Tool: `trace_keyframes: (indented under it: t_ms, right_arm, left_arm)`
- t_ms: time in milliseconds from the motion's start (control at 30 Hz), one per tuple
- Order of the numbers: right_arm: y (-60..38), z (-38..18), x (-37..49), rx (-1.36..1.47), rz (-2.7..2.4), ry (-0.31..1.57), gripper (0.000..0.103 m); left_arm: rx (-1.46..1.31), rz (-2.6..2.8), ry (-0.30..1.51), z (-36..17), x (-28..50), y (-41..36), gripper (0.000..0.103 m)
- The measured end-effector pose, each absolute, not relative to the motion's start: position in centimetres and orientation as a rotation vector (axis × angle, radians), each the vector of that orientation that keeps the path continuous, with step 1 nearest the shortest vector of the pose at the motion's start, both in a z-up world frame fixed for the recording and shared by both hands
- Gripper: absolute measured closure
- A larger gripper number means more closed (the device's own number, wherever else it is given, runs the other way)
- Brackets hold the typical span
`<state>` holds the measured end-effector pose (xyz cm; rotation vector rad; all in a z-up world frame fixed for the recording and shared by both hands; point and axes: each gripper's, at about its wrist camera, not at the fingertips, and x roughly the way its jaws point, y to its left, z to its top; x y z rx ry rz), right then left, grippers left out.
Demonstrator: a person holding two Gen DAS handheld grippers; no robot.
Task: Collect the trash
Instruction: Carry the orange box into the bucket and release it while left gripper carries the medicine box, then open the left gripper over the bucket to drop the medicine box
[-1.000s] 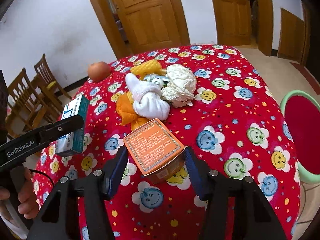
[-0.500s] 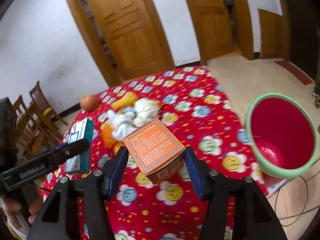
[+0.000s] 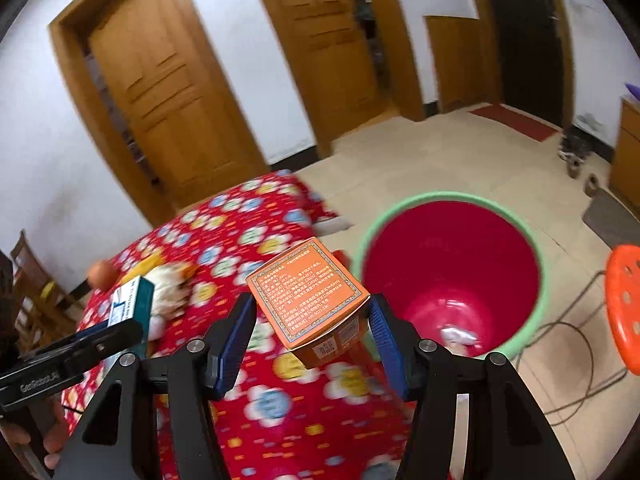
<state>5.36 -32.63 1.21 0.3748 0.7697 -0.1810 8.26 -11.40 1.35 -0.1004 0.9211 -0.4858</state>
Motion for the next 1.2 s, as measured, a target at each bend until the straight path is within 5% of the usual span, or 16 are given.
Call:
trace_keyframes:
  t_ms: [933, 1200]
  right_arm:
    - [-45.8, -4.2, 4.9, 0.496, -0.440, 0.803, 0.041]
    - [-46.3, -3.7, 4.3, 0.508, -0.446, 0.776, 0.032]
  left_arm:
    - [0.055, -0.667, 1.012, -2.4, 12.6, -25.8, 0.045]
    - [0.078, -0.671, 1.017, -2.8, 12.7, -27.2, 0.045]
